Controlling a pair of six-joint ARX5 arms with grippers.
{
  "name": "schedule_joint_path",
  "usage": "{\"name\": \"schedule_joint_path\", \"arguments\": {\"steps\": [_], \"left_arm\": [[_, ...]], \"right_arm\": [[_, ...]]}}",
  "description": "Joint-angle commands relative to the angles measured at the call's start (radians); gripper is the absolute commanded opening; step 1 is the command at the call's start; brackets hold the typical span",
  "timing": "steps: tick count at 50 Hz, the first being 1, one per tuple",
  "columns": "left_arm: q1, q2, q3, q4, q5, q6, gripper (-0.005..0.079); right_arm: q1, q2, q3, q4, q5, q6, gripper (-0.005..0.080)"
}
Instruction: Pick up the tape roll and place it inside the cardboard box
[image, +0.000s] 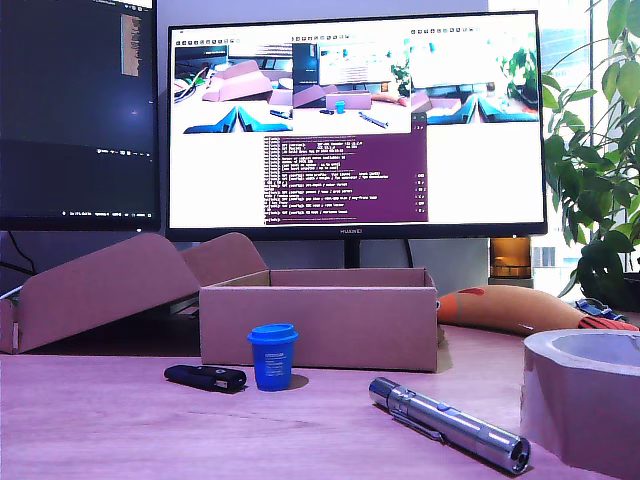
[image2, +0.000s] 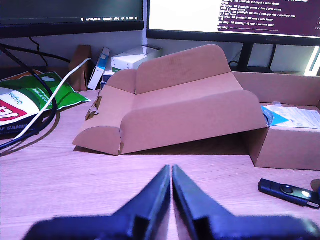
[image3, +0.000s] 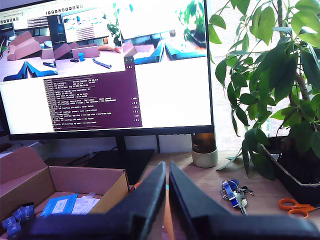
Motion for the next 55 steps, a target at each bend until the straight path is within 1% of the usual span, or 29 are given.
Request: {"name": "schedule_joint_path", "arguments": {"steps": [1,9,13,14,15,16,17,19,20,21,25,29,32,37,42,49,55], "left_arm": [[-0.001,-0.010,-0.020,0.114,0.091,-0.034,-0.0019],[-0.001,-0.010,-0.020,0.114,0.093,-0.034,-0.0019],[-0.002,-0.010,-0.020,0.114,0.109,-0.035,-0.0019],[-0.003,-0.010,-0.020,0.116,0.152,-0.049,-0.0019],[-0.005,-0.010,-0.020,0.116,0.172,-0.056,-0.0019],[-0.008,-0.010,-0.020,0.114,0.172,-0.056,-0.0019],[-0.010,-0.010,-0.020,0.113,0.231,-0.068,-0.0019],[-0.020,-0.010,-0.020,0.106,0.269,-0.071,-0.0019],[-0.026,-0.010,-0.020,0.103,0.315,-0.071,-0.0019],[-0.032,-0.010,-0.020,0.102,0.345,-0.078,-0.0019],[-0.061,-0.010,-0.020,0.100,0.455,-0.092,-0.0019],[-0.101,-0.010,-0.020,0.100,0.531,-0.096,-0.0019],[-0.130,-0.010,-0.020,0.100,0.568,-0.097,-0.0019],[-0.187,-0.010,-0.020,0.090,0.600,-0.096,-0.0019],[-0.242,-0.010,-0.020,0.069,0.602,-0.093,-0.0019],[-0.308,-0.010,-0.020,0.058,0.599,-0.090,-0.0019],[-0.358,-0.010,-0.020,0.055,0.597,-0.084,-0.0019]], "right_arm": [[0.000,-0.006,-0.013,-0.243,-0.012,-0.025,-0.0010],[0.000,-0.006,-0.013,-0.243,-0.012,-0.025,-0.0010],[0.000,-0.006,-0.013,-0.239,-0.018,-0.003,-0.0010],[0.000,-0.006,-0.013,-0.238,-0.029,0.011,-0.0010],[0.000,-0.006,-0.013,-0.235,-0.035,0.030,-0.0010],[0.000,-0.006,-0.013,-0.232,-0.035,0.041,-0.0010],[0.000,-0.006,-0.013,-0.230,-0.049,0.061,-0.0010],[0.000,-0.006,-0.012,-0.225,-0.071,0.089,-0.0010],[0.001,-0.006,-0.012,-0.224,-0.082,0.089,-0.0010],[0.001,-0.006,-0.011,-0.222,-0.090,0.129,-0.0010],[0.007,-0.006,-0.004,-0.210,-0.101,0.195,-0.0010],[0.017,-0.006,0.008,-0.200,-0.137,0.250,-0.0010],[0.029,-0.002,0.020,-0.203,-0.161,0.280,-0.0010],[0.049,0.023,0.044,-0.210,-0.220,0.296,-0.0010],[0.072,0.075,0.081,-0.237,-0.247,0.327,-0.0010],[0.112,0.199,0.159,-0.316,-0.258,0.327,-0.0010],[0.150,0.340,0.250,-0.389,-0.280,0.316,-0.0010]]}}
